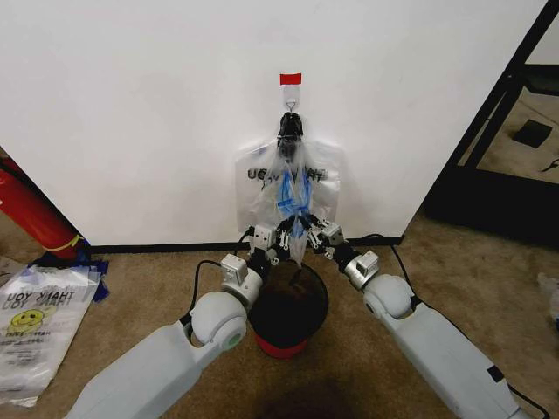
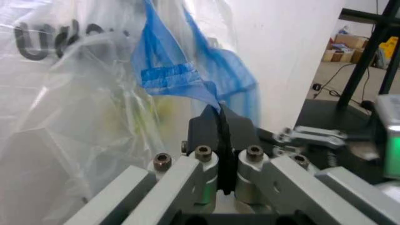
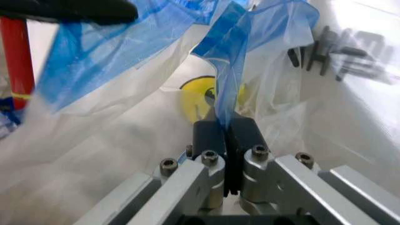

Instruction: Pick up the garbage bag from the wall and place it over the trash bin.

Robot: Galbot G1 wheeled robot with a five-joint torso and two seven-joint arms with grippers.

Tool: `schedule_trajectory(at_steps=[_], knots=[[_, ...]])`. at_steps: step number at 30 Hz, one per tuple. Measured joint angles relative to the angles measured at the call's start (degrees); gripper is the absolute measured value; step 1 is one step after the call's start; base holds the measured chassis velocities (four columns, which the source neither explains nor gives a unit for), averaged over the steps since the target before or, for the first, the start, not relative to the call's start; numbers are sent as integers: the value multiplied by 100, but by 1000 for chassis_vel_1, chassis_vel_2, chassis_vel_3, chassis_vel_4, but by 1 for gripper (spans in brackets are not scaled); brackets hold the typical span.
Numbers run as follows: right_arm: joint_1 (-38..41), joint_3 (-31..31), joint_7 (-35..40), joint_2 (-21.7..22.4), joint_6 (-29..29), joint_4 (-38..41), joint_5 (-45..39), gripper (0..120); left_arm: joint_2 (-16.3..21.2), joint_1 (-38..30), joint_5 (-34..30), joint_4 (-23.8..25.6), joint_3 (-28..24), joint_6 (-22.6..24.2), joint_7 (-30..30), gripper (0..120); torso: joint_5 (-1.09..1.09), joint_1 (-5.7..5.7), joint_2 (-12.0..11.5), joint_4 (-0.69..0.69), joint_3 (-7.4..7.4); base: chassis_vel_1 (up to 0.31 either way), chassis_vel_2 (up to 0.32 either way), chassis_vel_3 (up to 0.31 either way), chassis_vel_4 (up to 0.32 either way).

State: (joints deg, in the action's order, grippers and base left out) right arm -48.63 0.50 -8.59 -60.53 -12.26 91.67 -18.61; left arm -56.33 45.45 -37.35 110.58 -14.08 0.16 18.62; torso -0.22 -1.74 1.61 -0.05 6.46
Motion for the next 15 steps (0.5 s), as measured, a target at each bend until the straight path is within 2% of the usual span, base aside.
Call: schedule_trajectory(at_steps=[7,11,15], knots=[[-573,507,95,-44,71,587,-663,0,66,184,-44,196,155,-32,31,0,0,0,0,0,0,0,0,0,0],[-957,884,179,-137,25,970,-1220,0,156,459,-166,452,430,-53,80,0,0,0,0,-1,0,0,0,0,0],[-1217,1137,196,-203,-35,1227,-1400,0,229,731,-186,626,666,-84,84,0,-1,0,0,1,-1,0,0,0,0]])
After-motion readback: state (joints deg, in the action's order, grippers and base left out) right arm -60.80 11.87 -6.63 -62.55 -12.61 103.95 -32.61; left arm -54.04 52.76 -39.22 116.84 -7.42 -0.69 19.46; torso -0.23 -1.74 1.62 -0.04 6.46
